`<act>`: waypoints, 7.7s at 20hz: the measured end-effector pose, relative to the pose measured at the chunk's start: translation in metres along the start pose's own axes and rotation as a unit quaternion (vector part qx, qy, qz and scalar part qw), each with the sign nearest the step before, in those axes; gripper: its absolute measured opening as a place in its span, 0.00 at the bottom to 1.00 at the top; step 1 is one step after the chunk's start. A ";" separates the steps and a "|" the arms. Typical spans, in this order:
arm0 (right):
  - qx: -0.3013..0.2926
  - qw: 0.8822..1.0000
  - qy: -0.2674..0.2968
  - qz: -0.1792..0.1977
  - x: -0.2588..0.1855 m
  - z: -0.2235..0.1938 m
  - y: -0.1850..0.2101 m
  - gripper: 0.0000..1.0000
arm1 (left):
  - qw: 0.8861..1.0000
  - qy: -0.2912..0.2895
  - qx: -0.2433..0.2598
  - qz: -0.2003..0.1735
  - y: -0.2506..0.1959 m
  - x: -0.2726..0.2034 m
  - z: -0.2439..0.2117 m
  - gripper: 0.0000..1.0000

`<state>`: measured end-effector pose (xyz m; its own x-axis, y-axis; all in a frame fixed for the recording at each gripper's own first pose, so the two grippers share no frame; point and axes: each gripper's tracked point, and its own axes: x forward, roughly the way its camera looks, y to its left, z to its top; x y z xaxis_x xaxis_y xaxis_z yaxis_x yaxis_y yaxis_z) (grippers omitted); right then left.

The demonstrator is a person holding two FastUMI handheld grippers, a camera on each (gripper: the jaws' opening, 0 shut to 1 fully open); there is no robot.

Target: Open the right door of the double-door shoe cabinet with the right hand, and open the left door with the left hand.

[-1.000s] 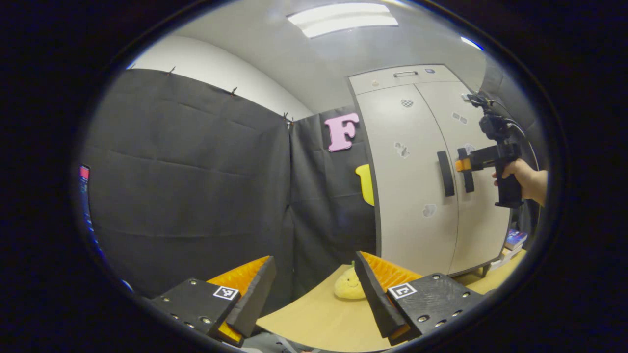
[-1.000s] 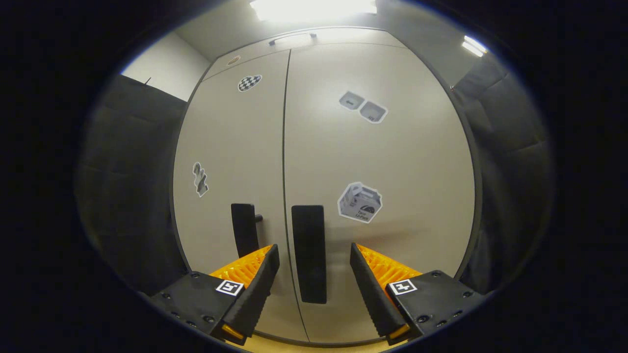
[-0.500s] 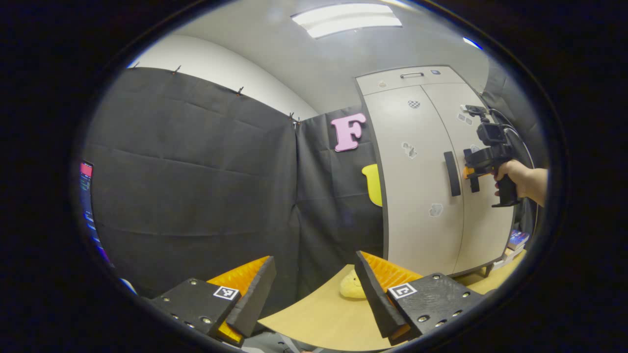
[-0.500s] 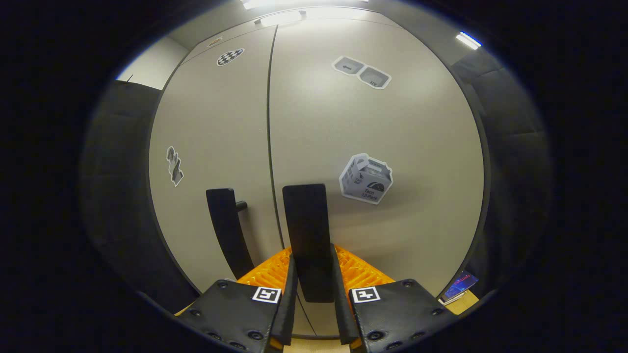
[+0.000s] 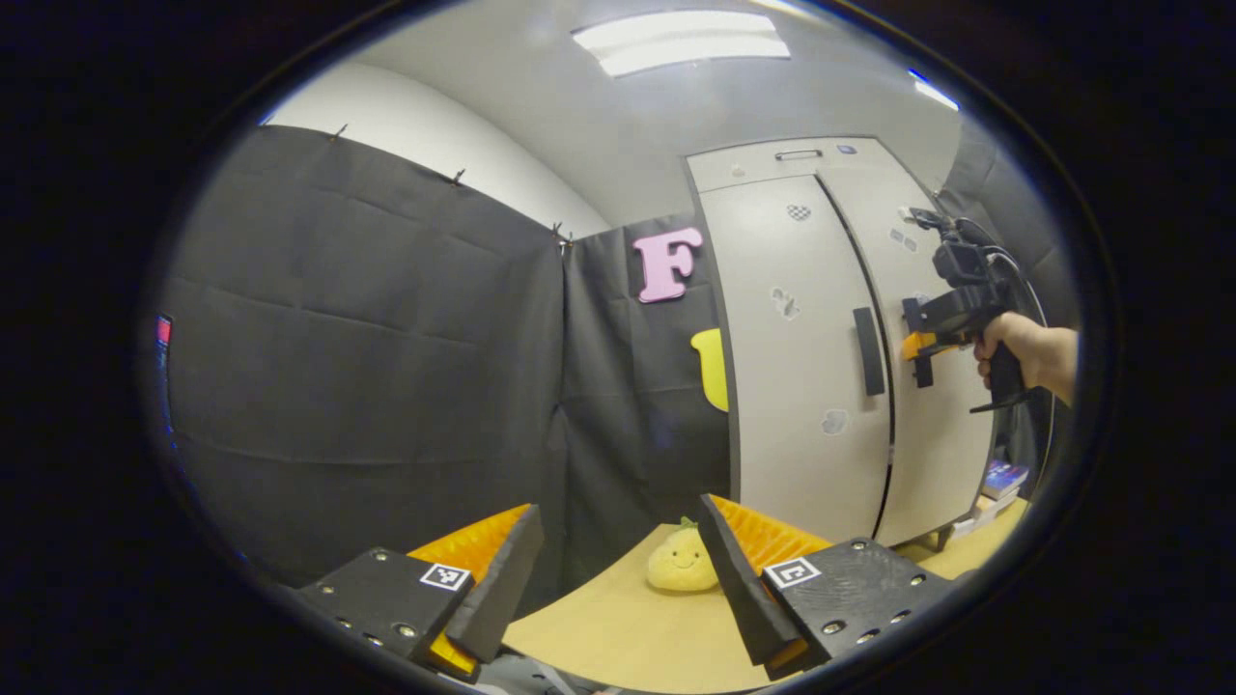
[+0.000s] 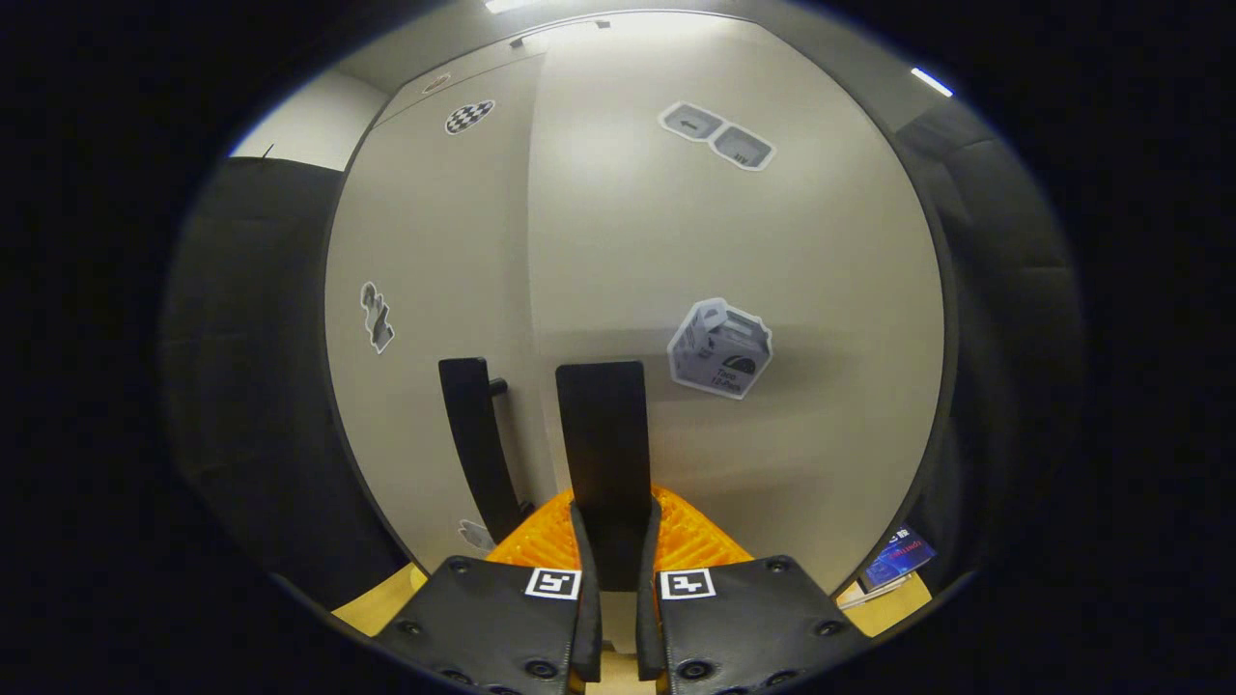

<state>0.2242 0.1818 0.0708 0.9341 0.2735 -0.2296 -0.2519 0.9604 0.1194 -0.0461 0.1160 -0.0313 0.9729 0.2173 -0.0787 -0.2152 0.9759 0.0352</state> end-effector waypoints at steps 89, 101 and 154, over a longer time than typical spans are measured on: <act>-0.032 0.994 -0.004 -0.103 -0.290 -0.090 -0.243 0.98 | 0.954 0.058 -0.034 -0.291 -0.309 0.201 0.092 0.19; -0.026 0.995 -0.017 -0.094 -0.272 -0.089 -0.203 0.98 | 0.968 0.065 -0.017 -0.241 -0.178 0.187 0.086 0.12; -0.057 0.983 -0.112 -0.137 -0.292 -0.064 -0.167 1.00 | 0.996 0.016 0.041 -0.074 -0.065 0.038 0.048 0.87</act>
<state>-0.0231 -0.0554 0.0559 0.9998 -0.0021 -0.0185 0.0016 0.9996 -0.0285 0.0093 0.0599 0.0109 0.9900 0.0728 -0.1206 -0.0605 0.9929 0.1026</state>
